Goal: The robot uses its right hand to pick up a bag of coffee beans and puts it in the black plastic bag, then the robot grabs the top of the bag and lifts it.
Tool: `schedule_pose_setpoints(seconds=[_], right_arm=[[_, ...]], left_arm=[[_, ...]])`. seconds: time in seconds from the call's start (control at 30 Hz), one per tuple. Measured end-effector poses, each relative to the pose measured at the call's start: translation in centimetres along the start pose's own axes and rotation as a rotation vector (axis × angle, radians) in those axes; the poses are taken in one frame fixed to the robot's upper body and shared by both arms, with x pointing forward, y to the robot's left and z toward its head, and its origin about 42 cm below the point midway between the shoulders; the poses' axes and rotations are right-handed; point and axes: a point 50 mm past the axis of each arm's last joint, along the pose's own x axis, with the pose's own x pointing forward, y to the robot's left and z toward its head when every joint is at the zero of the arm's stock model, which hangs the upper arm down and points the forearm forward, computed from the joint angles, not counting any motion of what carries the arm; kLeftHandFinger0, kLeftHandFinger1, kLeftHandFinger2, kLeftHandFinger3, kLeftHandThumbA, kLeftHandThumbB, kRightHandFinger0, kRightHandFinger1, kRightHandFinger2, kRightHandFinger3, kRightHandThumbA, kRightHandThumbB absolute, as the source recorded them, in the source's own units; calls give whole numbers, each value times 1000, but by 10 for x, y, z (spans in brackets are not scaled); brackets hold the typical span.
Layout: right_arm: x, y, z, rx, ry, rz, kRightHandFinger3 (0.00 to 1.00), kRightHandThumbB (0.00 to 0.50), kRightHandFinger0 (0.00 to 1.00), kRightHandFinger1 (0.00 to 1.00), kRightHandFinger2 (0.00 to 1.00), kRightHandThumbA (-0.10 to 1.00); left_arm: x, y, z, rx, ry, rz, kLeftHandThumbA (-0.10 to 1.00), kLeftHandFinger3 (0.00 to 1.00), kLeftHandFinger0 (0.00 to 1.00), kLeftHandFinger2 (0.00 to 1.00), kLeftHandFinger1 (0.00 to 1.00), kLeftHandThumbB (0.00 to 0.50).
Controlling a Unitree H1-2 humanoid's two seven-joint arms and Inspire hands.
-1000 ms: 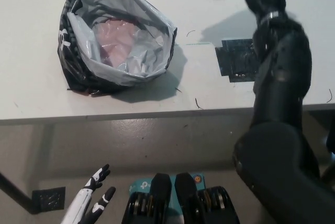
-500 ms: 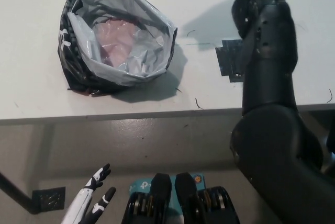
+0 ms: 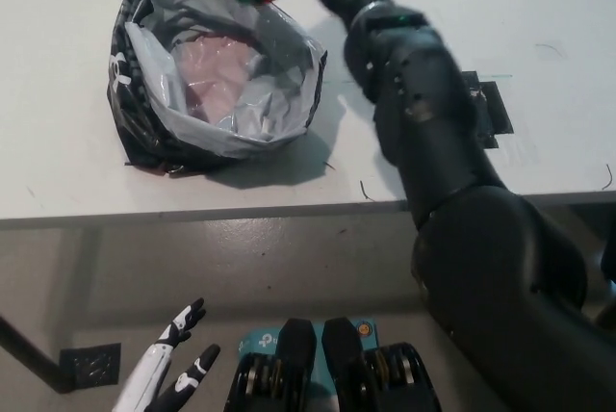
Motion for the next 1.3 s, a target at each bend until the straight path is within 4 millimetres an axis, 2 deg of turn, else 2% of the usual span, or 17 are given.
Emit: schedule_pose_setpoints(seconds=[0.1, 0.2, 0.33, 0.63, 0.67, 0.8, 0.87, 1.0, 1.03, 1.07, 1.1, 1.13, 1.17, 1.2, 1.23, 1.27, 1.3], right_arm=[[0, -9, -7, -25, -4, -25, 1000, 44, 0, 187, 599, -100], [0, -14, -11, -52, -17, -38, 1000, 13, 0, 190, 624, -100], [0, -19, -14, -89, -30, -53, 1000, 24, 0, 190, 591, -100], [0, -24, -18, -189, -45, -69, 1000, 28, 0, 163, 592, -100], [0, -24, -18, -192, -46, -69, 1000, 26, 0, 181, 623, -100], [0, -22, -20, -307, -48, -59, 1000, 82, 0, 206, 638, -100], [0, -21, -21, -389, -49, -51, 1000, 82, 0, 207, 656, -100], [0, -20, -28, -543, -39, -35, 1000, 127, 0, 249, 743, -100], [0, -20, -30, -566, -35, -32, 898, 143, 14, 260, 700, -100], [-1, -20, -33, -625, -30, -25, 970, 170, 217, 478, 910, -60], [-1, -20, -35, -648, -27, -22, 959, 166, 455, 675, 1000, 9], [-1, -20, -38, -699, -23, -17, 1000, 199, 615, 838, 1000, 87], [-1, -21, -41, -772, -19, -8, 1000, 202, 668, 832, 1000, 145], [-1, -21, -44, -821, -17, 1, 1000, 197, 778, 960, 1000, 226], [-2, -20, -45, -855, -14, 7, 1000, 223, 930, 1000, 1000, 349], [-2, -20, -47, -916, -13, 19, 1000, 244, 1000, 1000, 1000, 472], [-2, -20, -47, -916, -13, 19, 1000, 270, 1000, 1000, 1000, 519]], left_arm=[[1, 0, 1, 0, -2, -1, 917, 1000, 1000, 1000, 1000, 131], [1, 0, 1, 1, -3, -3, 915, 1000, 1000, 1000, 1000, 125], [1, -1, 1, 2, -4, -4, 918, 1000, 1000, 1000, 1000, 126], [3, 0, 2, 8, -10, -5, 919, 1000, 1000, 1000, 1000, 124], [4, 0, 3, 8, -11, -5, 918, 1000, 1000, 1000, 1000, 121], [5, 1, 4, 11, -16, -11, 931, 1000, 1000, 1000, 1000, 123], [7, 0, 5, 13, -20, -18, 918, 1000, 1000, 1000, 1000, 117], [7, 0, 6, 15, -26, -24, 912, 1000, 1000, 1000, 1000, 117], [7, 0, 6, 16, -26, -24, 912, 1000, 1000, 1000, 1000, 116], [7, 0, 7, 17, -28, -26, 912, 1000, 1000, 1000, 1000, 116], [7, 0, 7, 18, -29, -27, 911, 1000, 1000, 1000, 1000, 115], [7, 1, 7, 19, -30, -29, 910, 1000, 1000, 1000, 1000, 115], [8, 1, 8, 20, -31, -32, 909, 1000, 1000, 1000, 1000, 115], [8, 1, 8, 22, -32, -35, 901, 1000, 1000, 1000, 1000, 111], [8, 2, 8, 23, -33, -36, 897, 1000, 1000, 1000, 1000, 111], [9, 2, 8, 25, -35, -36, 897, 1000, 1000, 1000, 1000, 111], [9, 2, 8, 25, -35, -36, 898, 1000, 1000, 1000, 1000, 112]])
